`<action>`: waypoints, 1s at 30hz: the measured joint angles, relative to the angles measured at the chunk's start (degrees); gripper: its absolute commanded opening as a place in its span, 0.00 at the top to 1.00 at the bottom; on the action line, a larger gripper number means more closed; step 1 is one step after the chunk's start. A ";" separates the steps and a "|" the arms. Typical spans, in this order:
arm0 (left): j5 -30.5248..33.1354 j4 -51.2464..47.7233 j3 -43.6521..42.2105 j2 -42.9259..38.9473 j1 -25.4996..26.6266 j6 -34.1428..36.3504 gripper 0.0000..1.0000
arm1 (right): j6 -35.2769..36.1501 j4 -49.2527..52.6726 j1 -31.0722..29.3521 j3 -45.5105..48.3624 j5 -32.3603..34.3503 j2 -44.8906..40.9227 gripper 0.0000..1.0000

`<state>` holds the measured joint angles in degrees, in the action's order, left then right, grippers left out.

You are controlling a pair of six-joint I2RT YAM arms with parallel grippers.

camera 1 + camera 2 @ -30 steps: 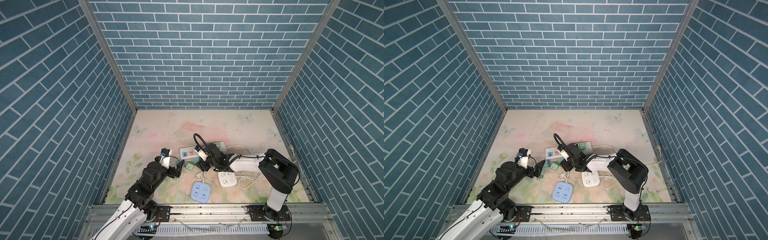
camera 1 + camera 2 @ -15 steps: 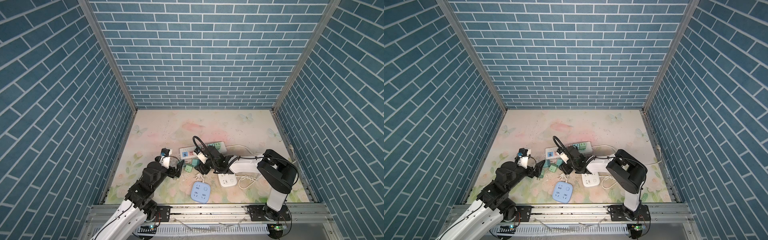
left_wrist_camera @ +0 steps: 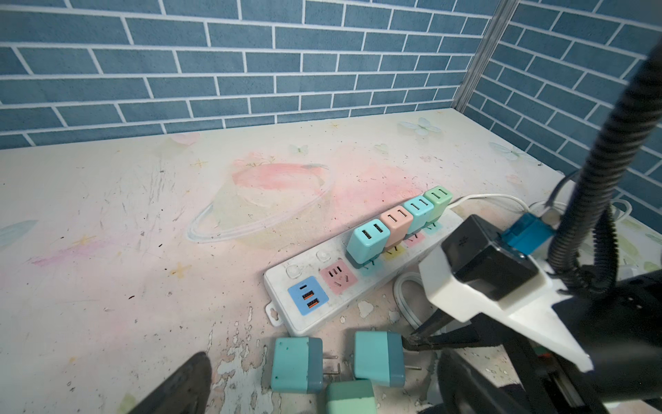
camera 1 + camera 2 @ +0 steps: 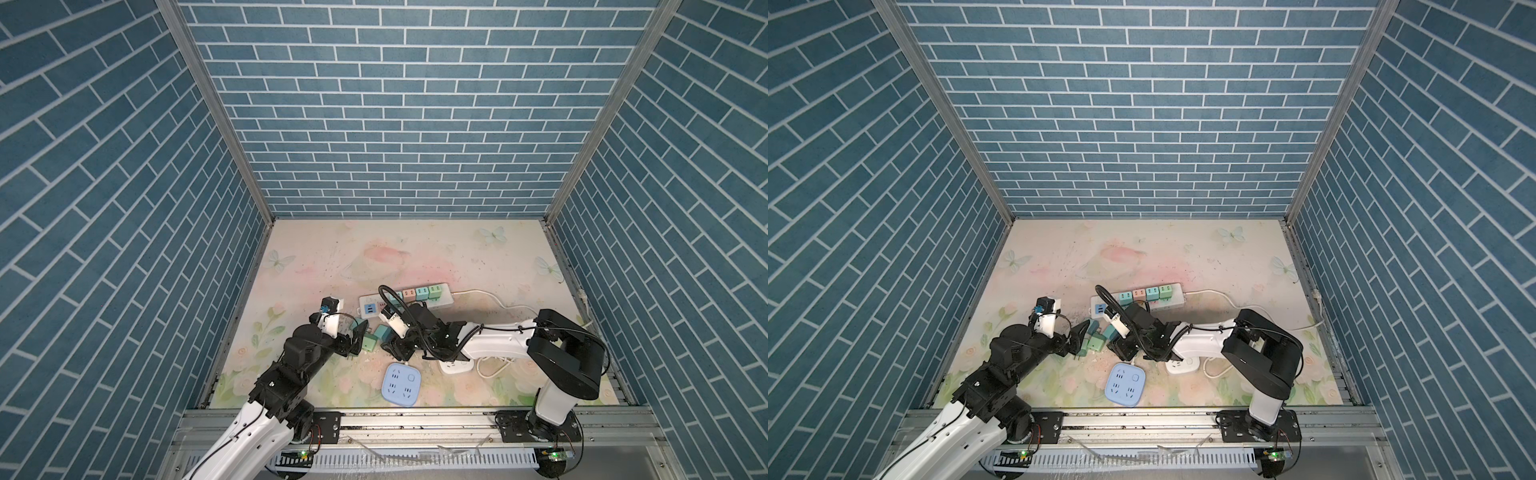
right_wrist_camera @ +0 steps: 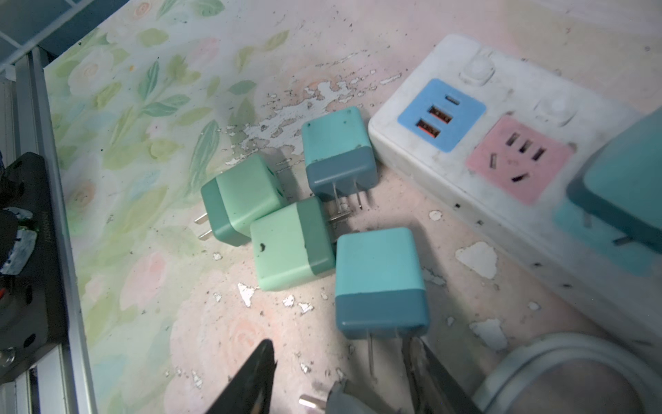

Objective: Insert the plug
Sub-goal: 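Lower the right gripper and close it on a teal adapter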

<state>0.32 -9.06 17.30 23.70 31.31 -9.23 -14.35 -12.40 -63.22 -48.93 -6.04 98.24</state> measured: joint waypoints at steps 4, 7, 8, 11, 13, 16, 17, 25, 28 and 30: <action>0.02 -0.17 -0.31 -1.46 0.00 0.00 0.00 | 0.28 0.98 0.00 -0.09 3.69 -1.03 0.38; 0.02 -0.42 -0.37 -2.19 0.00 -0.02 0.01 | 0.98 2.05 0.02 -0.39 5.27 -0.94 0.36; 0.02 -0.48 -0.37 -2.34 0.00 -0.02 0.00 | 1.27 2.45 0.00 -0.72 5.51 -0.79 0.35; 0.02 -0.52 -0.37 -2.60 0.00 -0.02 0.00 | 2.25 3.21 0.00 -2.60 6.05 0.61 0.34; 0.02 -0.55 -0.37 -2.60 0.00 -0.02 0.00 | 3.04 3.89 0.00 -4.00 5.99 1.84 0.32; 0.04 -0.55 -0.37 -2.60 0.00 -0.02 0.00 | 4.44 4.57 0.00 -5.66 5.38 3.61 0.31; 0.07 -0.55 -0.37 -2.60 0.00 -0.02 0.01 | 4.81 4.79 0.00 -6.16 5.25 4.20 0.31; 0.07 -0.55 -0.37 -2.60 0.00 -0.04 0.00 | 7.10 7.43 0.00 -10.67 4.52 9.66 0.32; 0.09 -0.55 -0.39 -2.60 0.00 -0.04 0.00 | 7.39 8.13 0.00 -10.93 4.31 10.56 0.33; 0.09 -0.55 -0.42 -2.60 0.00 -0.04 0.00 | 7.50 8.57 0.00 -10.93 4.22 10.67 0.35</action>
<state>0.40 -9.61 16.88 21.10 31.31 -9.28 -6.85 -3.84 -63.22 -59.86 -1.83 108.90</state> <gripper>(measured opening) 0.995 0.664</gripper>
